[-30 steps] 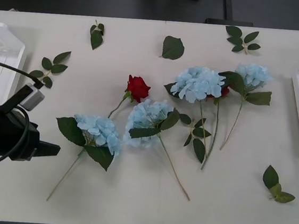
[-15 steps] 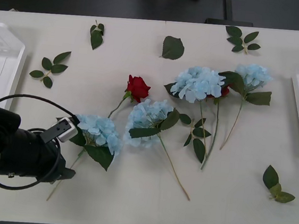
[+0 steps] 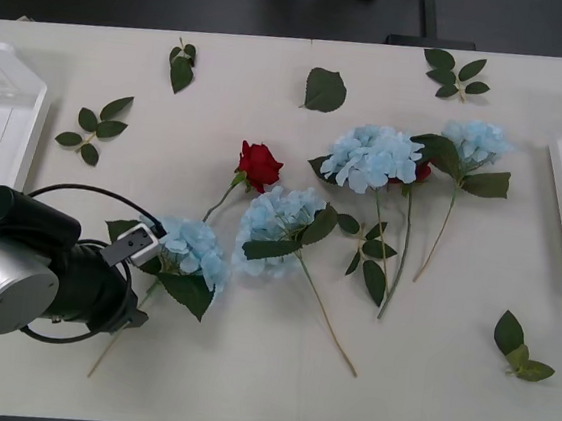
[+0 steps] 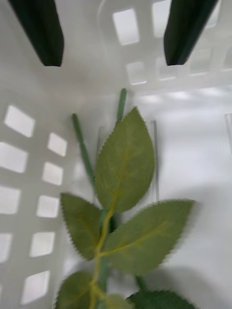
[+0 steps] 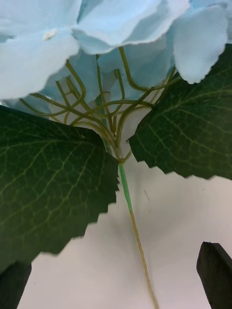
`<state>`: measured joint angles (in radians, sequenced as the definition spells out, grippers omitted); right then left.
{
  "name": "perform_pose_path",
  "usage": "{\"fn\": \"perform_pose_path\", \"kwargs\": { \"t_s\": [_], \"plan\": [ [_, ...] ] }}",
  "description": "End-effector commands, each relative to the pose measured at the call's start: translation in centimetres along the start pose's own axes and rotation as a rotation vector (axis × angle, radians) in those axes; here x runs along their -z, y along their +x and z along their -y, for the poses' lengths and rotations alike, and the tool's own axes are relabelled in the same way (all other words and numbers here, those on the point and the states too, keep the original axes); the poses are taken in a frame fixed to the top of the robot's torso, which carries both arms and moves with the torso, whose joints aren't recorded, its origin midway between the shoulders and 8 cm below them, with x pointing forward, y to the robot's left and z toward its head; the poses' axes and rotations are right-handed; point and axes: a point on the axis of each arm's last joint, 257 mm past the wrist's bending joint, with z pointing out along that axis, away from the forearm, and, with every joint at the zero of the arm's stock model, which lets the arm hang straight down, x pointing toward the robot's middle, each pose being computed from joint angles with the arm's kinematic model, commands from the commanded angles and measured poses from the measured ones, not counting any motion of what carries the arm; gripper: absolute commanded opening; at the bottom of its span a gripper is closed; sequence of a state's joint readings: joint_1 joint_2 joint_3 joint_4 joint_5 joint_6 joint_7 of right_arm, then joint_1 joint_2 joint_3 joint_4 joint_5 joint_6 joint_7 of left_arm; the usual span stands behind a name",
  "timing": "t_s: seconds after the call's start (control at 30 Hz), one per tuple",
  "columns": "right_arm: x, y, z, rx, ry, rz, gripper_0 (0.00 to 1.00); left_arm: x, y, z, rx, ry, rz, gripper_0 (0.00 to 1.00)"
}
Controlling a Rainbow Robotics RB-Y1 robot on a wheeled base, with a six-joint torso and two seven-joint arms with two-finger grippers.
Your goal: Place the red flowers into the right box and the blue flowers into the left box. If a person shows an open palm, hand one flower to the person first, then continue sorting.
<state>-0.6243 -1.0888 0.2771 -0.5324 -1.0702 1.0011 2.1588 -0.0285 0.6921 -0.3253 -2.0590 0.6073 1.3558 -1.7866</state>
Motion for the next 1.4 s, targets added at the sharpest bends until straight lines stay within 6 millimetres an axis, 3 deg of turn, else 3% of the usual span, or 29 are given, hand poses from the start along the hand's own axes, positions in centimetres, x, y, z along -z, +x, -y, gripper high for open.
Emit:
{"fn": "perform_pose_path", "kwargs": {
  "t_s": [0.03,0.23,0.43,0.63,0.67,0.7,0.93,1.17,1.23,1.3,1.33,1.37,1.4],
  "plan": [
    [1.5,-1.7,-3.0,0.034,-0.108,0.020,0.97,-0.8,-2.5,0.2,0.023,-0.005,0.048,1.00],
    [5.0,-5.2,-8.9,0.106,-0.273,0.058,1.00,-1.7,-2.7,0.8,0.062,0.010,0.048,1.00],
    [8.4,-8.2,-17.5,0.128,-0.466,0.088,1.00,-3.1,-2.9,1.0,0.091,0.014,0.044,1.00],
    [9.4,-9.9,-24.5,0.141,-0.539,0.099,1.00,-3.6,-2.9,1.3,0.105,0.012,0.043,1.00],
    [9.4,-9.9,-24.5,0.141,-0.539,0.099,1.00,-3.6,-2.9,1.3,0.105,0.012,0.043,1.00],
    [9.1,-10.4,-27.2,0.115,-0.562,0.103,1.00,-3.8,-2.9,1.4,0.108,0.008,0.042,1.00],
    [7.8,-11.9,-33.2,0.043,-0.605,0.135,1.00,-4.4,-2.6,1.4,0.123,0.001,0.035,1.00],
    [7.3,-13.1,-35.4,0.031,-0.570,0.137,1.00,-4.7,-2.8,1.5,0.139,-0.005,0.036,1.00],
    [7.3,-13.4,-36.1,0.025,-0.567,0.138,1.00,-4.8,-2.8,1.6,0.136,-0.005,0.035,0.81],
    [7.3,-13.8,-37.0,0.023,-0.571,0.147,1.00,-4.8,-2.8,1.5,0.136,-0.009,0.034,0.49],
    [7.3,-14.1,-37.3,0.022,-0.569,0.154,1.00,-4.8,-2.7,1.5,0.136,-0.011,0.033,0.25],
    [7.3,-14.2,-37.6,0.020,-0.568,0.158,1.00,-4.8,-2.6,1.4,0.137,-0.014,0.030,0.09],
    [7.3,-14.3,-37.8,0.019,-0.570,0.160,1.00,-4.8,-2.7,1.5,0.139,-0.013,0.033,0.04]
  ]
}}
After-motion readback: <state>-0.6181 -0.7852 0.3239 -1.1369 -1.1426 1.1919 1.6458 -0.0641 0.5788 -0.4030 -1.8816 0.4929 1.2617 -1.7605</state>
